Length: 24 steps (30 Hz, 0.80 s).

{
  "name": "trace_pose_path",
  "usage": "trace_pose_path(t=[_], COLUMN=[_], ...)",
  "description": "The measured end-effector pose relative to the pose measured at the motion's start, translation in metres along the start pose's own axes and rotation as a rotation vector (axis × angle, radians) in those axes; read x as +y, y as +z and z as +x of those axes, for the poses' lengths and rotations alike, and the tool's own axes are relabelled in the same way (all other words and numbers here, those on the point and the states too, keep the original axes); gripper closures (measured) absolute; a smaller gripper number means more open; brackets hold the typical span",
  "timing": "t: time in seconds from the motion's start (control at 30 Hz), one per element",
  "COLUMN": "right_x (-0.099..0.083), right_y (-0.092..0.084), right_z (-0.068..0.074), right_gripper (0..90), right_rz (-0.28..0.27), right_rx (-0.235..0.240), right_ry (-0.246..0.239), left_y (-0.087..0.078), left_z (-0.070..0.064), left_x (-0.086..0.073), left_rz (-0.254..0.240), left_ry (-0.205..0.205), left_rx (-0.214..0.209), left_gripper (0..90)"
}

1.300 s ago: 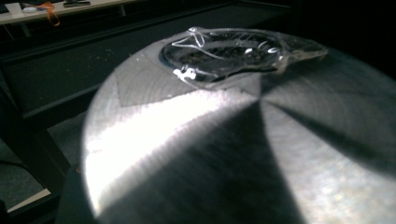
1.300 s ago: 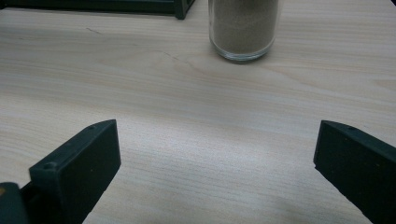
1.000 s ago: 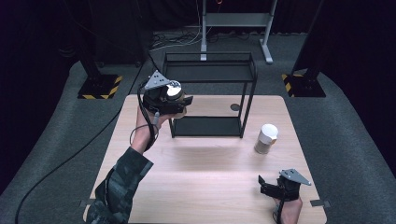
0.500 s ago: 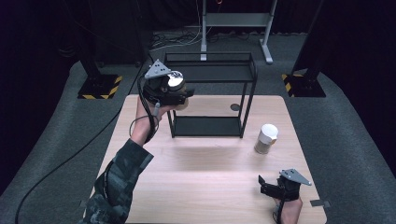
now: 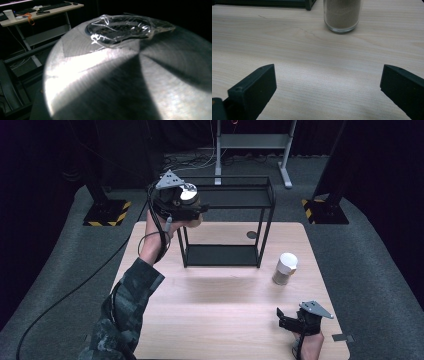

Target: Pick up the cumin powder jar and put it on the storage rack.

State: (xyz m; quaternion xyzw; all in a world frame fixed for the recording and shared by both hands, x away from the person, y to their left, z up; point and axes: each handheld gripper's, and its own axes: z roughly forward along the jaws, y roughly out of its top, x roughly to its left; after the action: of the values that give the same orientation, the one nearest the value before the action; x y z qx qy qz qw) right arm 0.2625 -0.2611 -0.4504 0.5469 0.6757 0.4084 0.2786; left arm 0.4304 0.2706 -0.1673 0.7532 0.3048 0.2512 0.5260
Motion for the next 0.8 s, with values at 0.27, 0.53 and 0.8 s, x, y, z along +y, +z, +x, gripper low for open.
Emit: trace_pose_path(t=[0.27,0.53,0.8], right_x=[0.000,0.000,0.000], right_y=[0.000,0.000,0.000], right_z=[0.000,0.000,-0.001], right_gripper=[0.0,0.0,0.0], right_rz=[0.000,0.002,-0.001], right_rx=[0.000,0.002,0.005], right_ry=[-0.003,-0.007,-0.007], left_y=[0.011,0.025,0.043], left_z=[0.007,0.013,0.024], left_x=[0.017,0.034,0.047], left_rz=[0.019,0.046,0.083], left_ry=[-0.009,-0.018,-0.042], left_rx=[0.025,0.051,0.069], left_gripper=[31.4,31.5,31.4])
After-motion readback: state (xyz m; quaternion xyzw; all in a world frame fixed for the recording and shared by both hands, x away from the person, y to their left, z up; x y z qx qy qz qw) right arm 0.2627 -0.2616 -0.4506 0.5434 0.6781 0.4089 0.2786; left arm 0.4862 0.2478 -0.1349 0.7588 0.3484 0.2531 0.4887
